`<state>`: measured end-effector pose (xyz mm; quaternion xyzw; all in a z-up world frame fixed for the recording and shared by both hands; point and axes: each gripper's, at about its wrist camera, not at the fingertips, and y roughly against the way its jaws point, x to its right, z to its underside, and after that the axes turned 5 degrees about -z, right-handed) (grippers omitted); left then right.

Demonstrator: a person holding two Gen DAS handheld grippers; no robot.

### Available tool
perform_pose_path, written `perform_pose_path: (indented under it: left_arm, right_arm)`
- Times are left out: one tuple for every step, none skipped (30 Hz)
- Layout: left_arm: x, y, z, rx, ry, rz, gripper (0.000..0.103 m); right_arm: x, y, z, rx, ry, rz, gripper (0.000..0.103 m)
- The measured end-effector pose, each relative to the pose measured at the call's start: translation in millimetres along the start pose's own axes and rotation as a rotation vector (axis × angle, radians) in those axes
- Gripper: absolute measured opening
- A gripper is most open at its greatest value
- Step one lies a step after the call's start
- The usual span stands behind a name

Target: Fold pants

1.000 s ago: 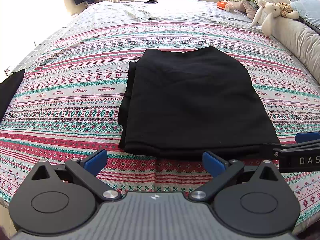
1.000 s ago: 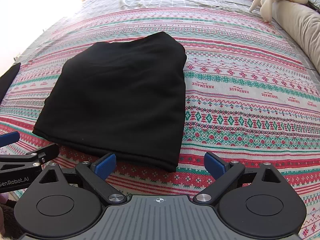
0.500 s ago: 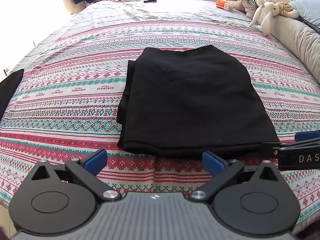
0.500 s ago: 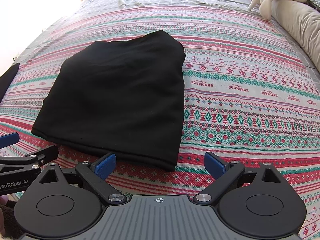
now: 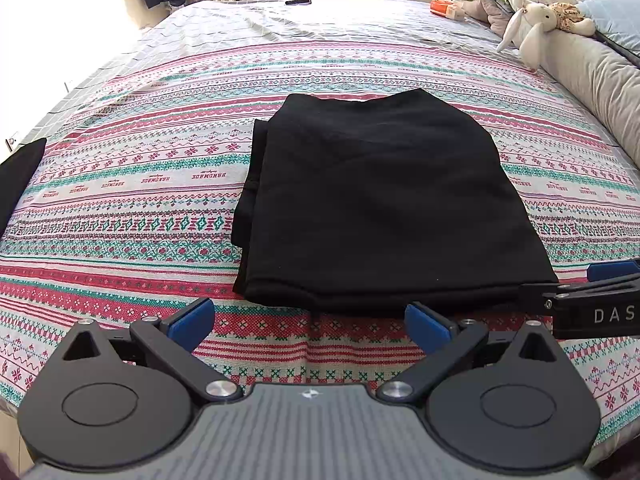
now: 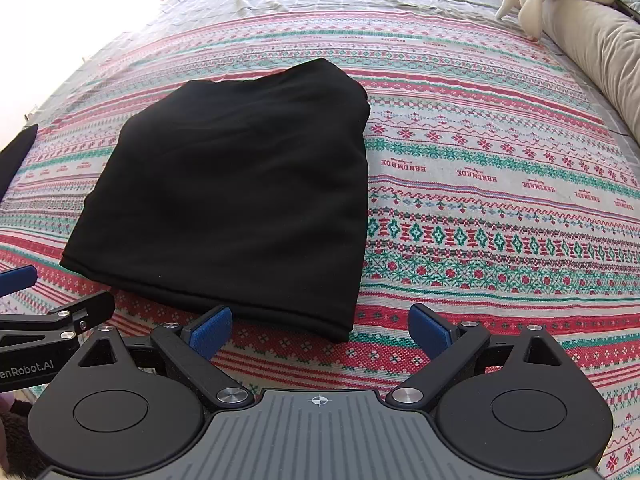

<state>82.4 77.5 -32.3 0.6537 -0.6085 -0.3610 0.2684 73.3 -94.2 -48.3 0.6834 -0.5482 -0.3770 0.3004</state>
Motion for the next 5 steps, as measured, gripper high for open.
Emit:
perform_pose_path:
  left_arm:
    - [-0.1, 0.2, 0.3, 0.000, -0.001, 0.002, 0.103]
    - [-0.1, 0.3, 0.2, 0.001, -0.002, 0.005, 0.103]
    - [-0.3, 1.0, 0.4, 0.004, -0.001, 0.007, 0.103]
    - [-0.3, 1.9, 0.2, 0.008, -0.004, 0.011, 0.103]
    - [-0.6, 3.2, 0.0, 0.015, -0.006, 0.015, 0.103]
  right_arm:
    - [-0.2, -0.7, -0.9, -0.001, 0.001, 0.000, 0.096]
    - [-0.3, -0.9, -0.7, -0.002, 0.001, 0.001, 0.096]
    - [-0.3, -0.8, -0.7, -0.002, 0.001, 0.001, 0.096]
    - [-0.4, -0.8, -0.9, -0.001, 0.001, 0.001, 0.096]
    - [-0.3, -0.8, -1.1, -0.001, 0.001, 0.000, 0.096]
